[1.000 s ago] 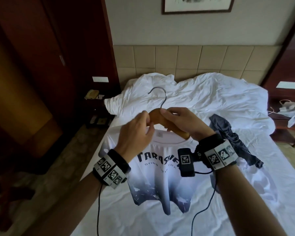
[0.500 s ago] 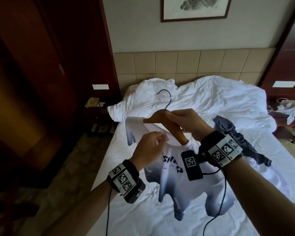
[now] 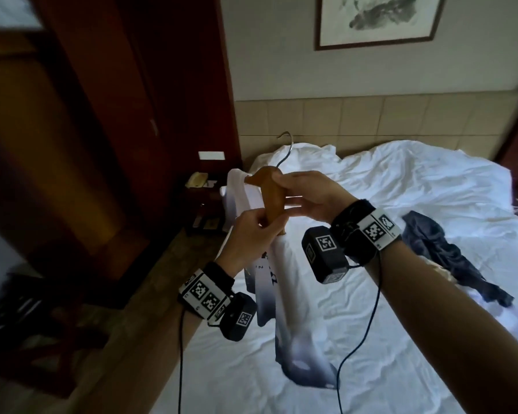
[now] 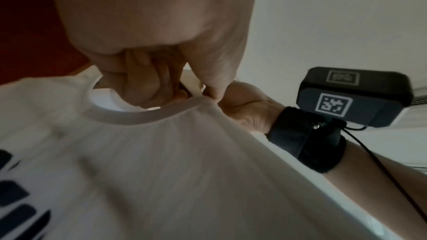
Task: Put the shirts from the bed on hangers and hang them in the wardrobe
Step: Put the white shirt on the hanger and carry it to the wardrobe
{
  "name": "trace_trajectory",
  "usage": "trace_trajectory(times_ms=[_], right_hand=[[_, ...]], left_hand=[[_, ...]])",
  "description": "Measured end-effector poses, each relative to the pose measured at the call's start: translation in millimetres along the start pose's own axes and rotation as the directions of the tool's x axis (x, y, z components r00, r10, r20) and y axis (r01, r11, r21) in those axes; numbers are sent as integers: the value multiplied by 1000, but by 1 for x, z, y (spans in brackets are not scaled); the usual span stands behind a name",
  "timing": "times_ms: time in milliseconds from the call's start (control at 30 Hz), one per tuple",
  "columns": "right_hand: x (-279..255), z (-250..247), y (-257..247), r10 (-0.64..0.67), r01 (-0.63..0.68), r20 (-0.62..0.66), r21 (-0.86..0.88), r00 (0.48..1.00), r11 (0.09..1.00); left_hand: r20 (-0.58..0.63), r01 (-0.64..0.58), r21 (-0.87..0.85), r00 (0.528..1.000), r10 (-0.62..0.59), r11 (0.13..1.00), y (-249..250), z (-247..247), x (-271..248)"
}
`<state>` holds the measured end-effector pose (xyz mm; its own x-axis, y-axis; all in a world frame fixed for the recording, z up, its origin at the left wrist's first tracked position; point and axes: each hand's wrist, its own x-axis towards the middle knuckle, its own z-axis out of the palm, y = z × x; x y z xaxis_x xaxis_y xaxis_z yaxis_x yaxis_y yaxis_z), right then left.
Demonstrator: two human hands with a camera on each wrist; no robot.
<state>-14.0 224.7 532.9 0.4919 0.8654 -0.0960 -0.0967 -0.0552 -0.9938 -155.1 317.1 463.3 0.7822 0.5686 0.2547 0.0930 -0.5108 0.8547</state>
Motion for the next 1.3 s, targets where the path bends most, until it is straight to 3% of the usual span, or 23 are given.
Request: trace_trajectory(times_ms=[200,267,467,667,867,1167,1300], right_hand=[[-24,51,3,-186,168,289,85,939,982],[-31,82,6,-199,161,352,135,915,978],[-61,201,24,-173,126,489,129,855,984],[-96,318,33,-149,65,617,157,772,986],[-139,464,35,-175,91,705,156,688,984],[-218,690,39,-220,47,731,250,646,967],[-243,783,42,-235,20,749,284,619,959]], left_hand=[[-134,27,14,991,-25,1000,10,-59,-72],[-186,81,89,980,-64,993,12,-79,-103],[-307,210,107,937,-168,972,15,-152,-203],[-489,299,163,852,-186,940,11,-226,-294],[-594,353,158,780,-197,922,-4,-333,-402],[-693,421,248,707,-145,873,-14,-500,-557],[-777,444,234,620,-108,865,-27,-556,-615]])
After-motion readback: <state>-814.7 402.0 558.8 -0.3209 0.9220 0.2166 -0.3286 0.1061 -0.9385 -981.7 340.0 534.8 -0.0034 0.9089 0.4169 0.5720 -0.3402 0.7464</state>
